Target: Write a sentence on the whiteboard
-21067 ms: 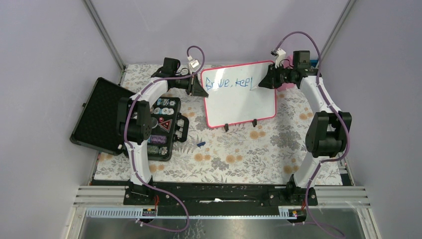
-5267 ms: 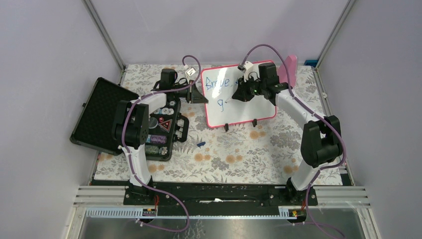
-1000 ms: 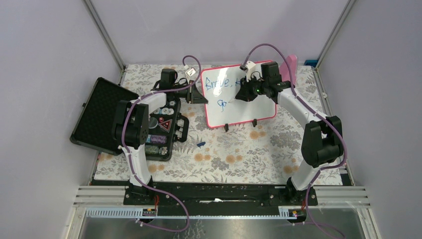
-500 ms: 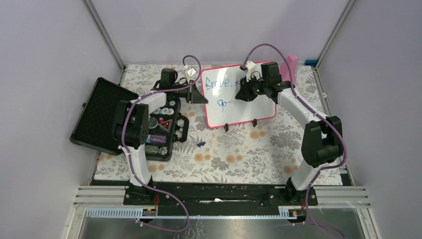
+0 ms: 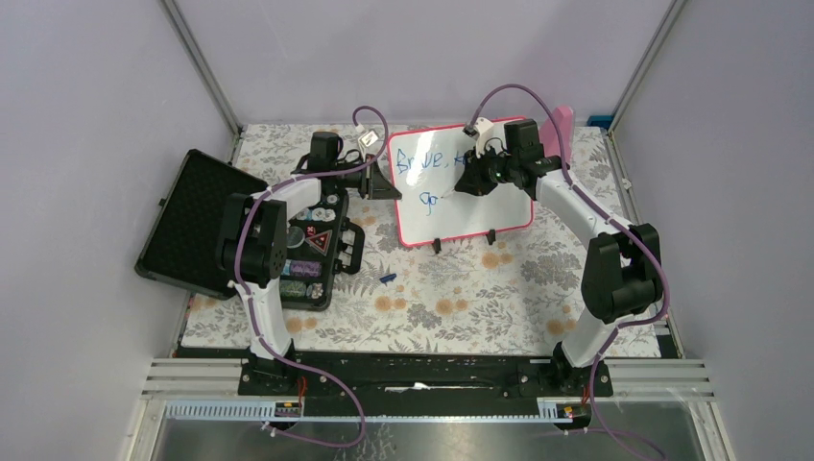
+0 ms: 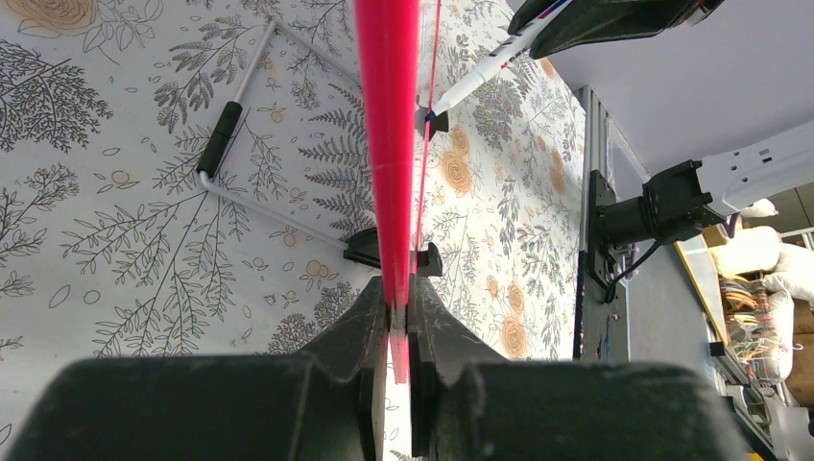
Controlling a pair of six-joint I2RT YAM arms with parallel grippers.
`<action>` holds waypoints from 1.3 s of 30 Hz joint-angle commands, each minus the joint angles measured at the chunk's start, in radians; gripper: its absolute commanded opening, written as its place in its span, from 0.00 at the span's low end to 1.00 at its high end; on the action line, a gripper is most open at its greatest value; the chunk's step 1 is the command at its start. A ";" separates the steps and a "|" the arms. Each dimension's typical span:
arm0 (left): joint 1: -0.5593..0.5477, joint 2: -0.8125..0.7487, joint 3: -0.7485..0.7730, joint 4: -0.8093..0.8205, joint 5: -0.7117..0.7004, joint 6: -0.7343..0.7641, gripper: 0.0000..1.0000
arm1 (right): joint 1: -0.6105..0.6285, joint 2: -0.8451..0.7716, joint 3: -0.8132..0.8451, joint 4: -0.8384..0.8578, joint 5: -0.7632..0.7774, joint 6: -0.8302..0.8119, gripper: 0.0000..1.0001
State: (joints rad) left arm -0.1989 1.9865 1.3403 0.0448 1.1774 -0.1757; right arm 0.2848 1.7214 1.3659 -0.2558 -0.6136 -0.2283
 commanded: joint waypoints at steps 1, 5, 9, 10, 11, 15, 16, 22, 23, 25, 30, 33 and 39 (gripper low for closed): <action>0.004 -0.009 0.039 0.014 0.031 0.019 0.00 | -0.016 -0.020 0.028 0.016 0.028 -0.026 0.00; 0.004 -0.009 0.037 0.014 0.032 0.018 0.00 | -0.019 -0.021 0.032 0.016 0.028 -0.026 0.00; 0.004 -0.011 0.037 0.014 0.030 0.019 0.00 | -0.019 -0.019 0.032 0.016 0.023 -0.024 0.00; 0.004 -0.010 0.039 0.014 0.030 0.019 0.00 | -0.019 -0.016 0.032 0.016 0.019 -0.022 0.00; 0.004 -0.010 0.039 0.014 0.030 0.019 0.00 | -0.019 -0.012 0.030 0.016 0.012 -0.020 0.00; 0.004 -0.007 0.040 0.014 0.031 0.018 0.00 | -0.011 -0.004 0.026 0.014 0.003 -0.017 0.00; 0.004 -0.007 0.039 0.015 0.031 0.018 0.00 | -0.007 -0.003 0.024 0.015 0.003 -0.017 0.00; 0.004 -0.011 0.037 0.012 0.028 0.022 0.00 | -0.001 -0.003 0.014 0.015 -0.003 -0.017 0.00; 0.004 -0.011 0.037 0.012 0.029 0.022 0.00 | -0.001 -0.004 0.011 0.016 -0.004 -0.018 0.00; 0.005 -0.009 0.037 0.013 0.029 0.022 0.00 | 0.001 -0.007 0.004 0.016 -0.007 -0.019 0.00; 0.004 -0.006 0.039 0.013 0.030 0.021 0.00 | 0.003 -0.015 -0.011 0.015 -0.013 -0.025 0.00; 0.004 -0.006 0.039 0.013 0.030 0.019 0.00 | 0.004 -0.017 -0.017 0.015 -0.020 -0.026 0.00; 0.004 -0.006 0.038 0.012 0.027 0.022 0.00 | 0.005 -0.020 -0.029 0.012 -0.026 -0.032 0.00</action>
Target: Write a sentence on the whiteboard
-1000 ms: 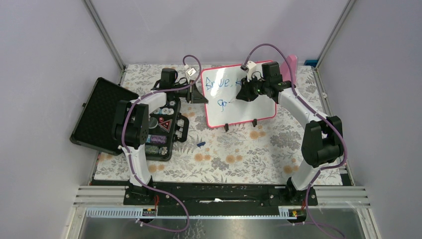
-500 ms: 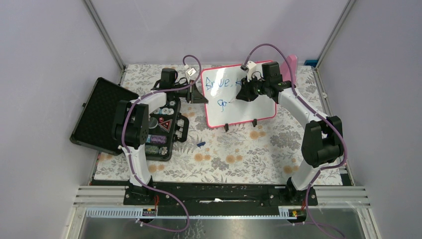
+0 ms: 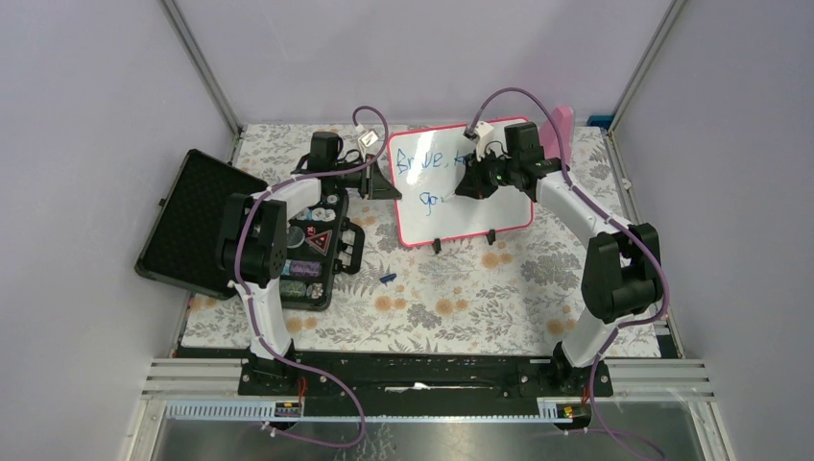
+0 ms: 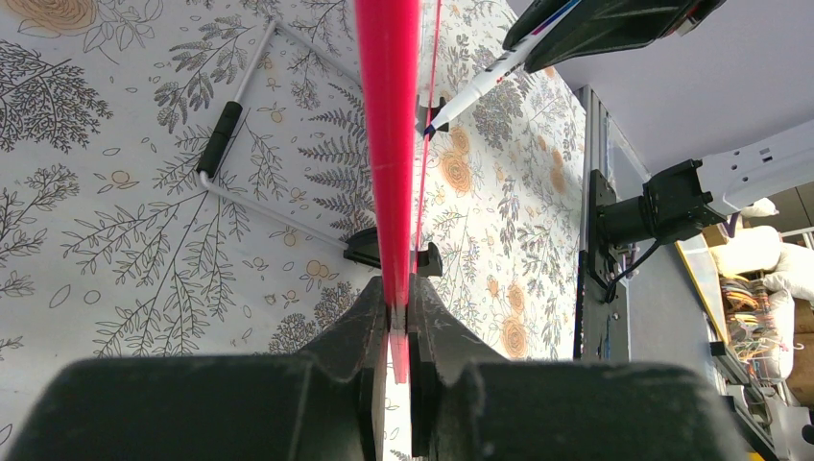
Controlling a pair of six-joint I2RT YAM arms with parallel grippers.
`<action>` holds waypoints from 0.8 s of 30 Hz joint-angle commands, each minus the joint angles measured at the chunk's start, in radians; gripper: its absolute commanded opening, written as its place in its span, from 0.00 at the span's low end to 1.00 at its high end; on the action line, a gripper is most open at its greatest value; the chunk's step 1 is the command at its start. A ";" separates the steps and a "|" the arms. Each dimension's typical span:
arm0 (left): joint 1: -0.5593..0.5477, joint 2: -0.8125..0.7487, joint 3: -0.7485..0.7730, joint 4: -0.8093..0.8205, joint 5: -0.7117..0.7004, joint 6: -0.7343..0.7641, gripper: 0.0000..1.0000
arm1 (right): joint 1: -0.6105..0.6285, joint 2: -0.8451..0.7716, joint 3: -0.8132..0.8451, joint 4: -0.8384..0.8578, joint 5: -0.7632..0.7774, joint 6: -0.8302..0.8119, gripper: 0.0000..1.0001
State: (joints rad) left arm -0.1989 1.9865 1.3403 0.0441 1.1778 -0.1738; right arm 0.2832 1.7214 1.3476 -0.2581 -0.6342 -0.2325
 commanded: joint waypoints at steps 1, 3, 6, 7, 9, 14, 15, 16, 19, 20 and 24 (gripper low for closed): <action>0.004 -0.005 0.038 0.012 0.026 0.020 0.00 | 0.007 -0.021 -0.014 0.014 -0.008 -0.029 0.00; 0.004 -0.005 0.040 0.013 0.027 0.020 0.00 | 0.008 -0.023 -0.020 0.014 -0.004 -0.033 0.00; 0.004 -0.002 0.042 0.012 0.028 0.020 0.00 | 0.007 -0.026 -0.022 0.007 -0.003 -0.039 0.00; 0.004 -0.001 0.042 0.012 0.028 0.019 0.00 | 0.008 -0.026 -0.024 0.006 -0.002 -0.040 0.00; 0.004 -0.002 0.042 0.012 0.028 0.019 0.00 | 0.008 -0.027 -0.026 0.006 -0.001 -0.042 0.00; 0.004 -0.003 0.043 0.013 0.026 0.020 0.00 | 0.008 -0.026 -0.030 0.006 -0.003 -0.043 0.00; 0.004 -0.002 0.044 0.011 0.028 0.019 0.00 | 0.008 -0.026 -0.030 0.006 -0.003 -0.044 0.00; 0.004 -0.004 0.043 0.013 0.029 0.019 0.00 | 0.008 -0.026 -0.032 0.006 -0.002 -0.044 0.00; 0.004 -0.002 0.045 0.011 0.026 0.019 0.00 | 0.008 -0.028 -0.034 0.006 -0.005 -0.045 0.00; 0.004 -0.003 0.045 0.012 0.026 0.019 0.00 | 0.009 -0.029 -0.038 0.006 -0.005 -0.045 0.00; 0.004 -0.003 0.045 0.011 0.026 0.019 0.00 | 0.008 -0.032 -0.049 0.006 -0.005 -0.048 0.00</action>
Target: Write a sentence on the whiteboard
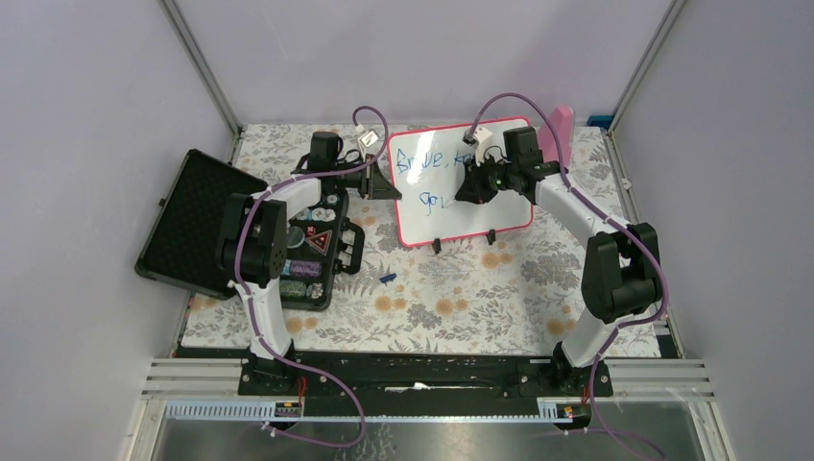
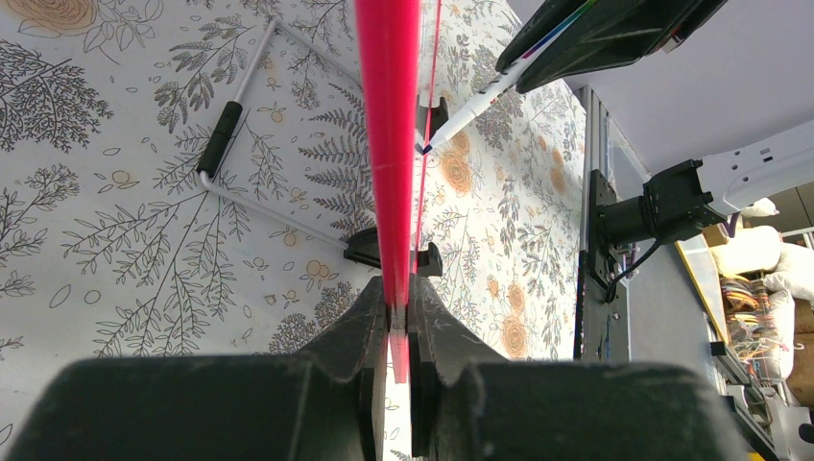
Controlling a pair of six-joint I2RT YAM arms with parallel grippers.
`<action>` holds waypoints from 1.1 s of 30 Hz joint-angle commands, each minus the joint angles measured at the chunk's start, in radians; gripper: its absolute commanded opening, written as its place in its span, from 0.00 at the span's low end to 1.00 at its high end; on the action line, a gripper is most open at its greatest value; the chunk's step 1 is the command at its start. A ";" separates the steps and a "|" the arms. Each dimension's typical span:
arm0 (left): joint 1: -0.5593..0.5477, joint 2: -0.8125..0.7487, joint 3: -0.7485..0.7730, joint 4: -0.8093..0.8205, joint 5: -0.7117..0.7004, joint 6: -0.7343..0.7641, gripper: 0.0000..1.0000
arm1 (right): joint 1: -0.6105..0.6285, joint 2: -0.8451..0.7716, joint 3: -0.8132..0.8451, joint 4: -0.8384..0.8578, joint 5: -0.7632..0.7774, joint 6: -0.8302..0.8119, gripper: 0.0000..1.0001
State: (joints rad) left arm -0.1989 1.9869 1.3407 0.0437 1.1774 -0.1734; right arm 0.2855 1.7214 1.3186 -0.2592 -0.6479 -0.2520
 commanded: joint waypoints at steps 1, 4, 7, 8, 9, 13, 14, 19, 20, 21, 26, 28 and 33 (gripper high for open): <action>0.004 -0.002 0.044 0.011 0.028 0.018 0.00 | 0.006 -0.033 -0.023 0.008 0.008 -0.029 0.00; 0.004 -0.002 0.046 0.010 0.028 0.018 0.00 | 0.007 -0.038 -0.029 0.007 0.008 -0.030 0.00; 0.004 -0.002 0.046 0.011 0.028 0.018 0.00 | 0.007 -0.040 -0.032 0.008 0.010 -0.032 0.00; 0.004 -0.003 0.047 0.010 0.027 0.018 0.00 | 0.007 -0.040 -0.029 0.007 0.011 -0.032 0.00; 0.005 -0.003 0.047 0.010 0.027 0.017 0.00 | 0.007 -0.039 -0.027 0.007 0.012 -0.032 0.00; 0.004 -0.003 0.046 0.011 0.028 0.017 0.00 | 0.007 -0.037 -0.007 0.007 0.024 -0.030 0.00; 0.004 -0.003 0.045 0.011 0.028 0.017 0.00 | 0.007 -0.037 -0.001 0.008 0.027 -0.029 0.00; 0.004 -0.004 0.043 0.011 0.028 0.020 0.00 | 0.008 -0.037 0.029 -0.014 -0.006 -0.025 0.00; 0.004 -0.004 0.043 0.010 0.028 0.019 0.00 | 0.008 -0.040 0.029 -0.018 -0.018 -0.022 0.00; 0.004 -0.004 0.044 0.011 0.028 0.019 0.00 | 0.007 -0.044 0.028 -0.019 -0.025 -0.020 0.00; 0.004 -0.002 0.046 0.011 0.028 0.015 0.00 | 0.009 -0.087 0.008 -0.020 -0.035 -0.011 0.00; 0.004 -0.002 0.044 0.012 0.028 0.016 0.00 | 0.009 -0.102 0.010 -0.021 -0.035 -0.009 0.00; 0.004 -0.004 0.045 0.010 0.028 0.015 0.00 | 0.009 -0.099 0.042 -0.025 -0.012 -0.012 0.00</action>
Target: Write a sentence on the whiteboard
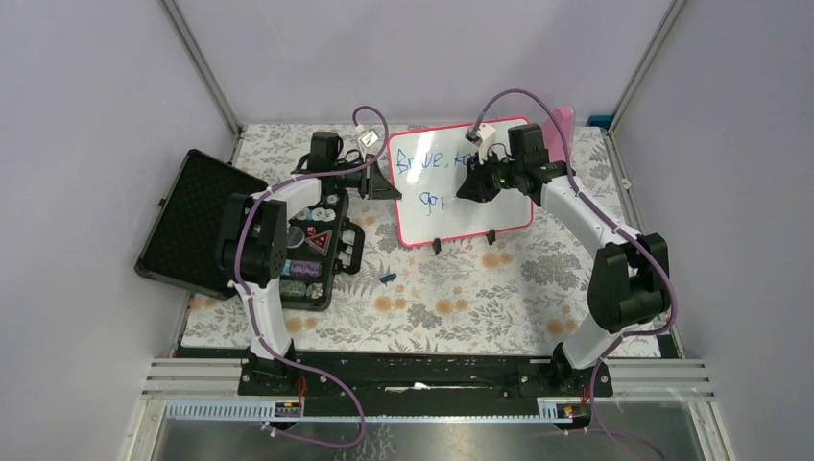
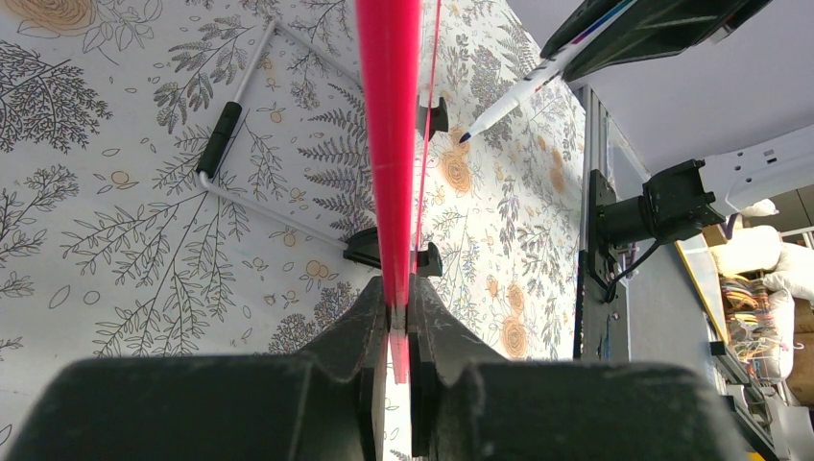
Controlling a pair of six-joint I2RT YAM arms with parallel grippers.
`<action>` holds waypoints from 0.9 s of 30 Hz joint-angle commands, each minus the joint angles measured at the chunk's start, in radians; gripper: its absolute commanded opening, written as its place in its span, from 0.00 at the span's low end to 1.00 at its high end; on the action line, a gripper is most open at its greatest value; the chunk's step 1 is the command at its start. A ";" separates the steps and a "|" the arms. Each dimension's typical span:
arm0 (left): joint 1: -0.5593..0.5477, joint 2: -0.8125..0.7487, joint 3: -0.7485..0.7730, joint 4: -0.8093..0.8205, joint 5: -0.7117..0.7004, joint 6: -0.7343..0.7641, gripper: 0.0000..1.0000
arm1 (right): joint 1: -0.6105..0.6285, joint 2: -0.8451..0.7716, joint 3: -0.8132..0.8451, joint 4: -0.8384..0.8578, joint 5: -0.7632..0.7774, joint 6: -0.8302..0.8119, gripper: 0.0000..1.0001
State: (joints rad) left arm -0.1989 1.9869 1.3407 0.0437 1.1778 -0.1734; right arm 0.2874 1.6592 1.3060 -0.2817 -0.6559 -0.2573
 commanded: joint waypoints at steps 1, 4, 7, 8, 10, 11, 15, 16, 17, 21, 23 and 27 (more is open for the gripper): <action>0.004 -0.006 0.045 0.011 0.028 0.015 0.00 | 0.007 -0.031 0.061 -0.002 0.002 -0.008 0.00; 0.004 -0.007 0.043 0.008 0.028 0.018 0.00 | 0.007 -0.013 0.082 0.003 0.007 -0.003 0.00; 0.004 -0.009 0.044 0.008 0.029 0.020 0.00 | 0.007 -0.001 0.091 0.012 0.010 0.007 0.00; 0.004 -0.010 0.044 0.008 0.030 0.020 0.00 | 0.007 0.002 0.095 0.013 0.011 0.007 0.00; 0.004 -0.009 0.044 0.006 0.031 0.020 0.00 | 0.008 0.008 0.099 0.020 0.015 0.012 0.00; 0.004 -0.008 0.042 0.007 0.032 0.020 0.00 | 0.007 0.012 0.102 0.021 0.015 0.013 0.00; 0.004 -0.008 0.041 0.006 0.030 0.023 0.00 | 0.007 0.028 0.116 0.020 0.014 0.016 0.00; 0.004 -0.008 0.041 0.006 0.031 0.023 0.00 | 0.007 0.032 0.119 0.021 0.015 0.015 0.00; 0.004 -0.008 0.041 0.007 0.030 0.023 0.00 | 0.007 0.035 0.119 0.021 0.016 0.015 0.00; 0.004 -0.010 0.043 0.005 0.030 0.023 0.00 | 0.007 0.045 0.120 0.024 0.017 0.014 0.00; 0.004 -0.009 0.042 0.004 0.031 0.024 0.00 | 0.007 0.045 0.120 0.033 0.018 0.016 0.00; 0.004 -0.009 0.041 -0.004 0.029 0.033 0.00 | 0.007 0.051 0.131 0.032 0.018 0.021 0.00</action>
State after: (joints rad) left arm -0.1989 1.9869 1.3407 0.0433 1.1778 -0.1722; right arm 0.2878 1.7046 1.3785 -0.2794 -0.6445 -0.2459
